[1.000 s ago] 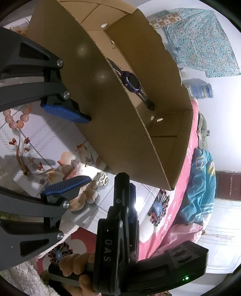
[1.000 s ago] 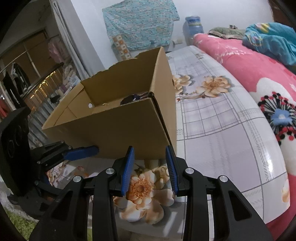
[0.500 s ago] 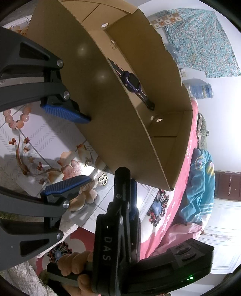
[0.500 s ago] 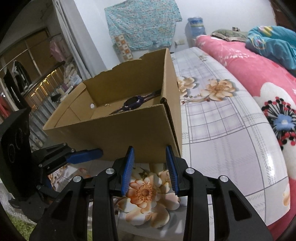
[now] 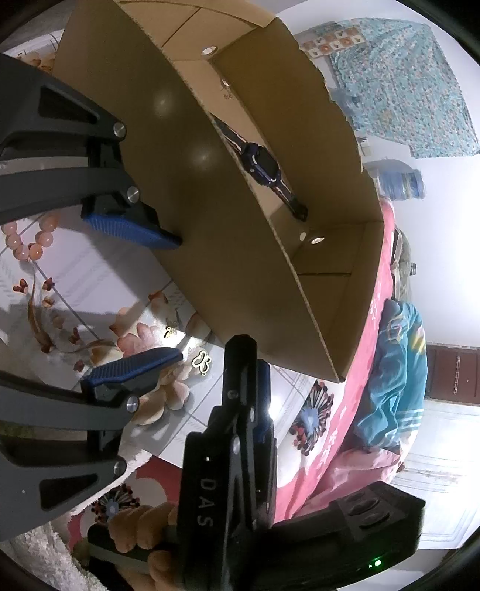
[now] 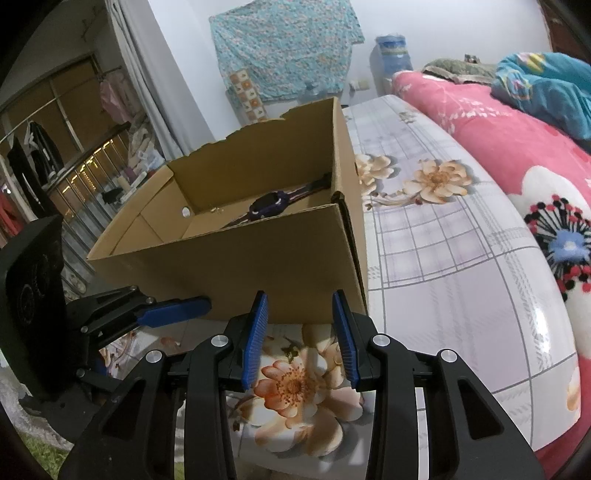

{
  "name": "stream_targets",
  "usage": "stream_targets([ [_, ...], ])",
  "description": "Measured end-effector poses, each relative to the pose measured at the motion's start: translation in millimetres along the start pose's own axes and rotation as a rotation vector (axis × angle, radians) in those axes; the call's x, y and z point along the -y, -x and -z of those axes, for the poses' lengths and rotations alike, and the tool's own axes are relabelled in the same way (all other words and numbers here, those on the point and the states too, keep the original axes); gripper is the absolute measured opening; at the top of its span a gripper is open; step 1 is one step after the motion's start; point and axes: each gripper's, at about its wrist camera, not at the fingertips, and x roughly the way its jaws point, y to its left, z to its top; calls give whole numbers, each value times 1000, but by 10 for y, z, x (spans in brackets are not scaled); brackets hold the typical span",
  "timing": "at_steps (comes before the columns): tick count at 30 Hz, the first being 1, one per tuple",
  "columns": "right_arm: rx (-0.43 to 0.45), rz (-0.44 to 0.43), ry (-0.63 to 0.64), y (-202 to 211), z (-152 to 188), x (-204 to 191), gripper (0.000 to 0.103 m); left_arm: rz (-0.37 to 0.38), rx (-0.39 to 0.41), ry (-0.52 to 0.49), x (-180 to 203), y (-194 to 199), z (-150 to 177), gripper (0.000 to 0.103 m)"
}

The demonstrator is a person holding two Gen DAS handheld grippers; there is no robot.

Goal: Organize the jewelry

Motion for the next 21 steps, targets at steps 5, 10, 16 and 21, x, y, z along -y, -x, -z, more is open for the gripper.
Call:
stream_targets([
  [5,3,3,-3,12,13,7,34,-3,0,-2,11,-1,-18,54],
  [10,1,23,-6,92,61,48,35,-7,0,0,11,-11,-8,54],
  [16,-18,73,-28,202,199,170,35,-26,1,-15,57,-33,11,54],
  [21,-40,81,-68,212,327,282,35,-2,-8,-46,164,-97,-1,53],
])
